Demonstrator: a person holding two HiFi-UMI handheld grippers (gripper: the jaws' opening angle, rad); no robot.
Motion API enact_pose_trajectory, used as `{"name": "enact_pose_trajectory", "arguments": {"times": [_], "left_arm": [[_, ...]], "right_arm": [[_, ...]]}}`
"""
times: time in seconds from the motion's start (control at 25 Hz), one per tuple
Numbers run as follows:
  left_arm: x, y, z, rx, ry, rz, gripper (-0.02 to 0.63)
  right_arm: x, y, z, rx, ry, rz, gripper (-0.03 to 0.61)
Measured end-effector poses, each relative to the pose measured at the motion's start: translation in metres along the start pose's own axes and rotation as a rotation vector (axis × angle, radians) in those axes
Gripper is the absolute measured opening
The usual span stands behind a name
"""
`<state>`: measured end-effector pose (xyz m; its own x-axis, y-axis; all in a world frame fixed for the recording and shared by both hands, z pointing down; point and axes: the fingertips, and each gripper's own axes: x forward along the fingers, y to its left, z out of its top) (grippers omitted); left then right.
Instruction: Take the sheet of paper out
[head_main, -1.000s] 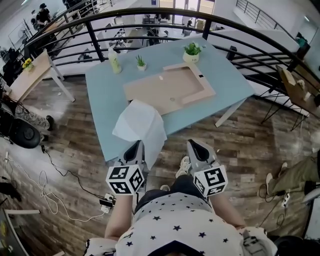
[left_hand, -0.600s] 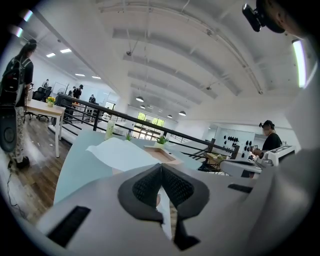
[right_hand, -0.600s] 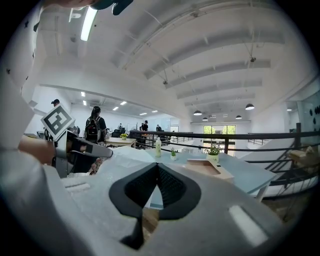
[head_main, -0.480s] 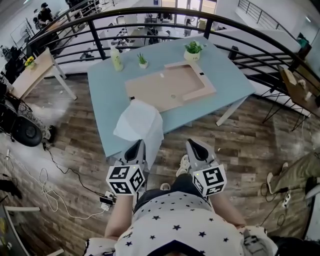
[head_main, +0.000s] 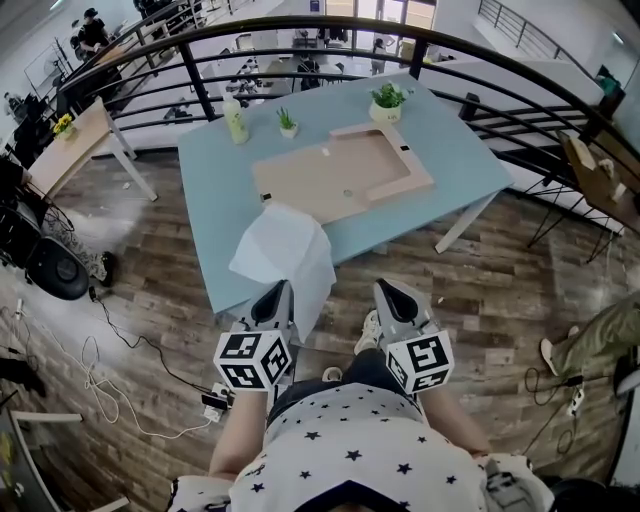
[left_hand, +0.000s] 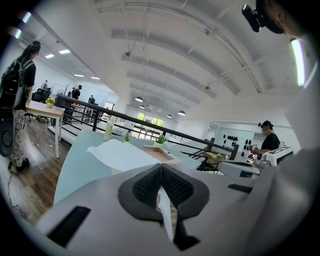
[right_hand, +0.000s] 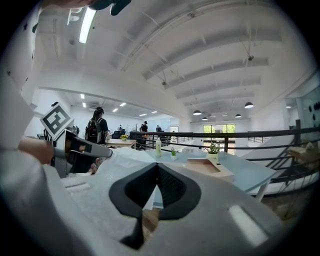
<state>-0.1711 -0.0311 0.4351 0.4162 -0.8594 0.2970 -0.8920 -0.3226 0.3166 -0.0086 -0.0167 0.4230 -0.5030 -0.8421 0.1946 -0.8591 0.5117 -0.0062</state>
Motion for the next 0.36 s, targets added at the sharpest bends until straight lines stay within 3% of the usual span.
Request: {"name": "enact_pose_trajectory", "arguments": {"times": [0.36], "left_arm": [[0.0048, -0.0069, 0.0018, -0.002, 0.004, -0.009, 0.003]], "right_arm": [[-0.0023, -0.0068, 0.0007, 0.004, 0.0, -0.012, 0.006]]}}
